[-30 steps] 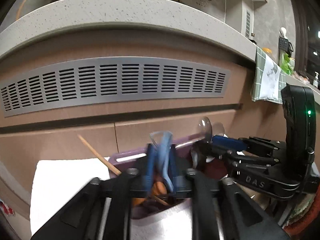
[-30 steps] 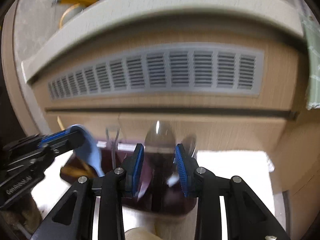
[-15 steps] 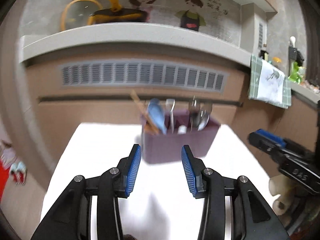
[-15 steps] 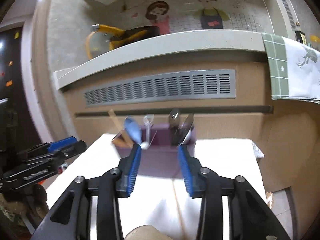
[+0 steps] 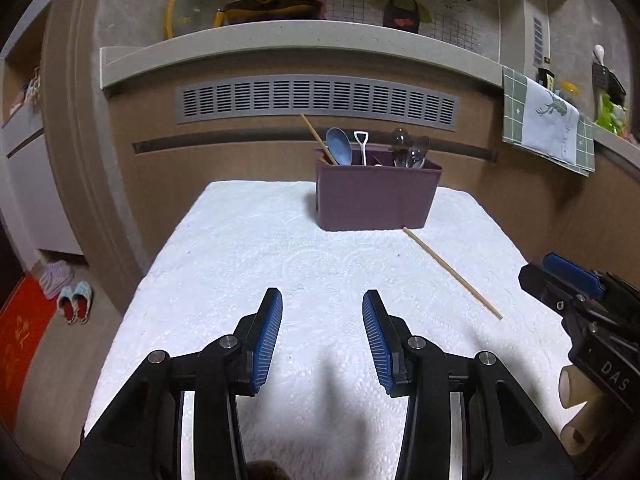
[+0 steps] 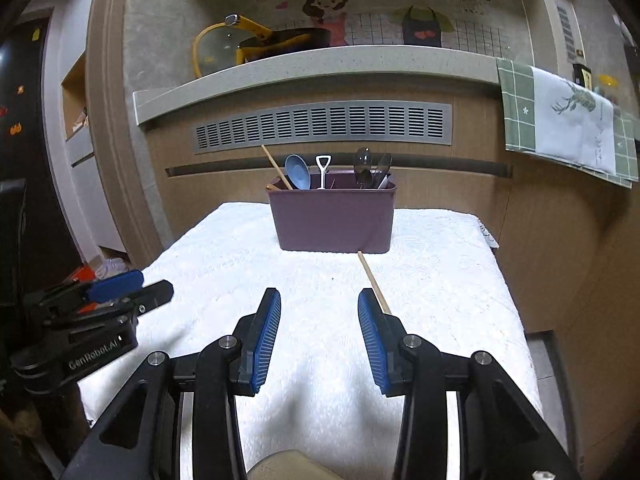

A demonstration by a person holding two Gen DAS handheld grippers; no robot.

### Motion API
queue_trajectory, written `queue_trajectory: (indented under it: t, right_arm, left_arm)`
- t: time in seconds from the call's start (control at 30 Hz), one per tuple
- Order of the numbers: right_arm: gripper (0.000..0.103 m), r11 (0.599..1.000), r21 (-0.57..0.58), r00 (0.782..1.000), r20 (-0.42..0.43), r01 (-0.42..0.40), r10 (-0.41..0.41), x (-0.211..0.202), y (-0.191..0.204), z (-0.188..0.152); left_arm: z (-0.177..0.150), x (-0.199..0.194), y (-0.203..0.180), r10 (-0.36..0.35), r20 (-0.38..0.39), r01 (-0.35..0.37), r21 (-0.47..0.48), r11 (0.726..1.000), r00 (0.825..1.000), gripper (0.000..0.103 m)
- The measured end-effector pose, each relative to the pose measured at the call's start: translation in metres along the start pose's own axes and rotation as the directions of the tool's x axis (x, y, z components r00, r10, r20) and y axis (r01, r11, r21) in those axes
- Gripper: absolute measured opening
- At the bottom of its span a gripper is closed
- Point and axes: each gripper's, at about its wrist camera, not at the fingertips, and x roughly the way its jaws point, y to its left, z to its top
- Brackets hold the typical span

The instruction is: Organize utensils

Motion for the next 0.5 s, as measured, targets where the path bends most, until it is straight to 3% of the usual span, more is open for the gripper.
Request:
queue_trajectory:
  t: [0.5]
  right_arm:
    - [0.038,1.0,0.007,1.0,0.001,-0.002,0.002,-0.0031,-0.0027,-0.0016]
  left_arm:
    - [0.0041,-0.0053,-0.0027,-0.013,0.011,0.013,0.007,1.0,1.0,0.043]
